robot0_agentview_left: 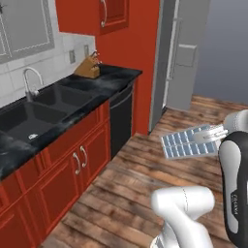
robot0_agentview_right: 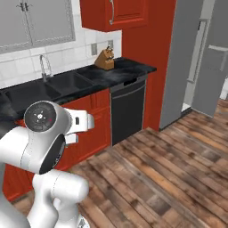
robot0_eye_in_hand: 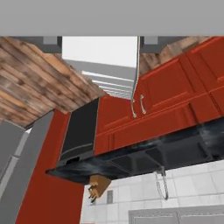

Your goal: The ice cube tray has been filled with water. Take the tray and place it in the freezer to make ice. Close the freezer door after placing the tray.

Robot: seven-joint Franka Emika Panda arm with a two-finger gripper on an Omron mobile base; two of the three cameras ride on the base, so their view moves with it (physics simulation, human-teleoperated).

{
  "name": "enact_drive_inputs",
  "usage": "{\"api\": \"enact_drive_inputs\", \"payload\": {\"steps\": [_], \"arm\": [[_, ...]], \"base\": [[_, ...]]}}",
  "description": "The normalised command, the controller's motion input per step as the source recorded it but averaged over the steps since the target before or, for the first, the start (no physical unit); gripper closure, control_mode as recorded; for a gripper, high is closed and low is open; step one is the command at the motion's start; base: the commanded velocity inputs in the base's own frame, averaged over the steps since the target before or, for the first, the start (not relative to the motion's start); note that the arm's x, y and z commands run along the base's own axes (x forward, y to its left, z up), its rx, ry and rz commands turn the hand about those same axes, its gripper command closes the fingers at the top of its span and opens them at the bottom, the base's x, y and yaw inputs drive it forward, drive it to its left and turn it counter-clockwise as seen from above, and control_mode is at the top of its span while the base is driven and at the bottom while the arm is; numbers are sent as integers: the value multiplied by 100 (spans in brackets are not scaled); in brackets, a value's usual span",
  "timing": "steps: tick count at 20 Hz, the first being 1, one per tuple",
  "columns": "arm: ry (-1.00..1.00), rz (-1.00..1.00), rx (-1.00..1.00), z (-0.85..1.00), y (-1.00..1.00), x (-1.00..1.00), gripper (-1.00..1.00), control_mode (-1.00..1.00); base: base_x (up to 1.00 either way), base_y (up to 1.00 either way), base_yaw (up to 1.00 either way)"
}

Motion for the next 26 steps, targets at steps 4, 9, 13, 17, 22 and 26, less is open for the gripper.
{"api": "enact_drive_inputs", "payload": {"steps": [4, 9, 13, 17, 22, 26], "arm": [[0, 0, 0, 0, 0, 0, 100, 100], [0, 0, 0, 0, 0, 0, 100, 100], [0, 0, 0, 0, 0, 0, 100, 100], [0, 0, 0, 0, 0, 0, 100, 100], [0, 0, 0, 0, 0, 0, 100, 100], [0, 0, 0, 0, 0, 0, 100, 100]], "base": [[34, 0, -39], [79, 0, -28], [96, 0, -23], [100, -7, -17], [100, -17, -10], [100, -23, -5]]}}
